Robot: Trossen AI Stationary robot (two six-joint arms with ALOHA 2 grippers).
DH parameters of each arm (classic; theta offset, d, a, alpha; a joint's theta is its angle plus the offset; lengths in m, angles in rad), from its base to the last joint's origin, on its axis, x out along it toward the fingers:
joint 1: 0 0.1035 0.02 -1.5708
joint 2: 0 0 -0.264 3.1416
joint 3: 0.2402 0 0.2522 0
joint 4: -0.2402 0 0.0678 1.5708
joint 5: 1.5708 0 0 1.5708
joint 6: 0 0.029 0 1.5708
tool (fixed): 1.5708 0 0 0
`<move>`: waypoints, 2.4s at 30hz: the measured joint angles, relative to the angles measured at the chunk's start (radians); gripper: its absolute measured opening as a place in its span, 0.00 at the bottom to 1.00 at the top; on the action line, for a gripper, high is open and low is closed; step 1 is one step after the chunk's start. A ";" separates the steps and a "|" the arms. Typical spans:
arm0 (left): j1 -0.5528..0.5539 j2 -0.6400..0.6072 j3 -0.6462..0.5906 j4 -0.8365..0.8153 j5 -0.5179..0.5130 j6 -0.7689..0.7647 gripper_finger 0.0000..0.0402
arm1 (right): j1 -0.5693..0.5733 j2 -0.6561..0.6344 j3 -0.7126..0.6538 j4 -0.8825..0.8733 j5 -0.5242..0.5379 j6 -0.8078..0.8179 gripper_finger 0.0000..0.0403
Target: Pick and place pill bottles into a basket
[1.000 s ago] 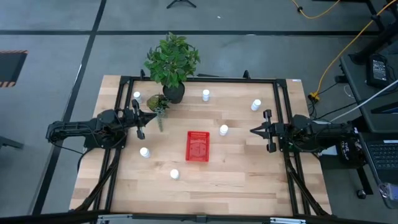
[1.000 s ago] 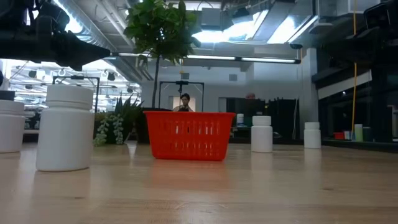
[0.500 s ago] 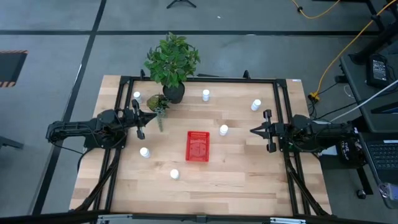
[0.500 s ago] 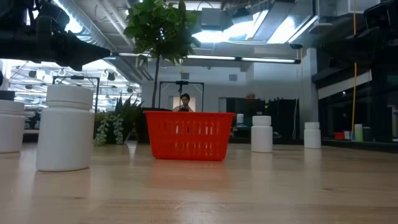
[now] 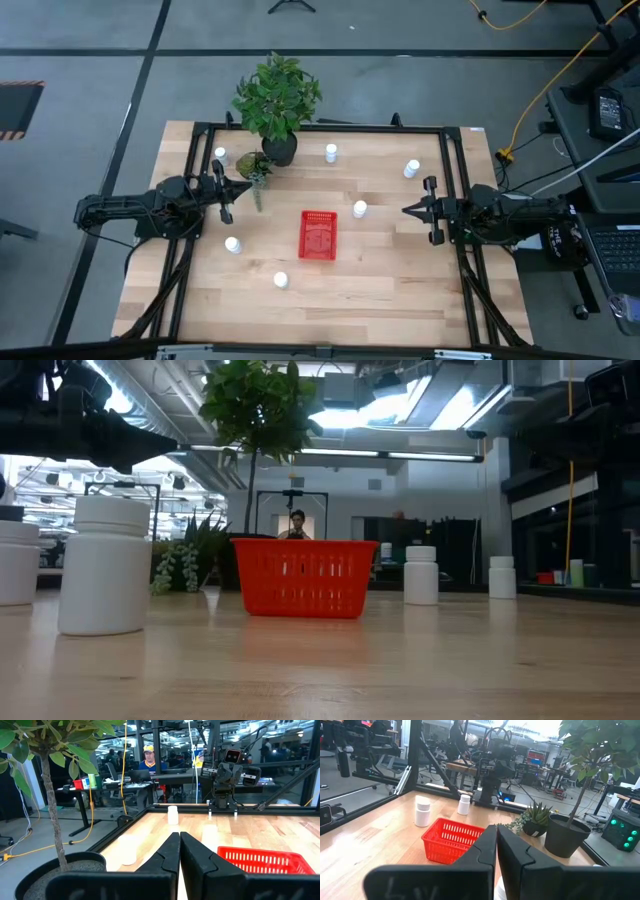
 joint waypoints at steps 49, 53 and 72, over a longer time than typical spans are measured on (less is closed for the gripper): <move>0.000 0.000 0.000 0.003 0.000 0.058 0.02 | 0.000 0.000 0.000 0.015 0.001 0.086 0.05; 0.000 0.000 0.000 0.003 -0.001 0.057 0.02 | 0.000 0.000 0.000 0.029 0.047 0.054 0.05; 0.000 0.104 0.072 0.014 -0.027 -0.019 0.01 | -0.093 0.123 0.076 0.048 0.308 0.137 0.03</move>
